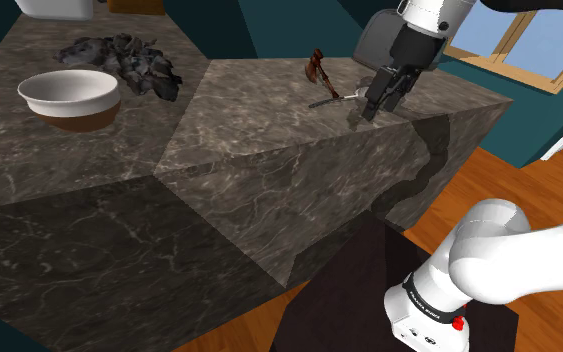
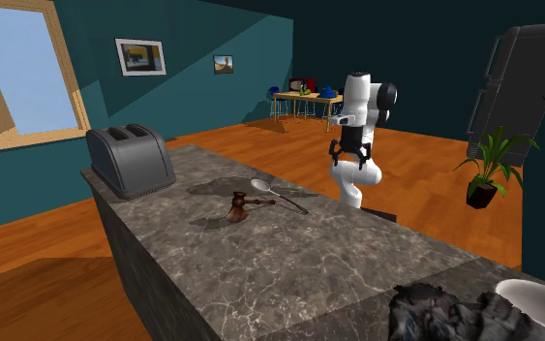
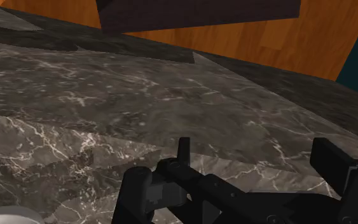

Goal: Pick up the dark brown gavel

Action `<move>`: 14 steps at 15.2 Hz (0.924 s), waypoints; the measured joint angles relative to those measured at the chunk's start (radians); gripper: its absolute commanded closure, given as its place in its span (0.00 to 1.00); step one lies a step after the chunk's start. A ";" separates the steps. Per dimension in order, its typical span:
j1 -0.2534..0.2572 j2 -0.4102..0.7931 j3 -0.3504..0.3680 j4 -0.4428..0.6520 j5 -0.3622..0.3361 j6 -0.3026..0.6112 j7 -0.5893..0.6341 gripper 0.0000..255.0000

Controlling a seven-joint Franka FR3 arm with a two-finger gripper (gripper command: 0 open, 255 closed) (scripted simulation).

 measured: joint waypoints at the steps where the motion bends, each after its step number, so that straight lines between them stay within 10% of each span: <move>1: 0.000 0.000 0.000 0.000 0.000 0.000 0.000 0.00; 14: -0.046 0.416 -0.136 0.253 -0.058 0.144 -0.120 0.00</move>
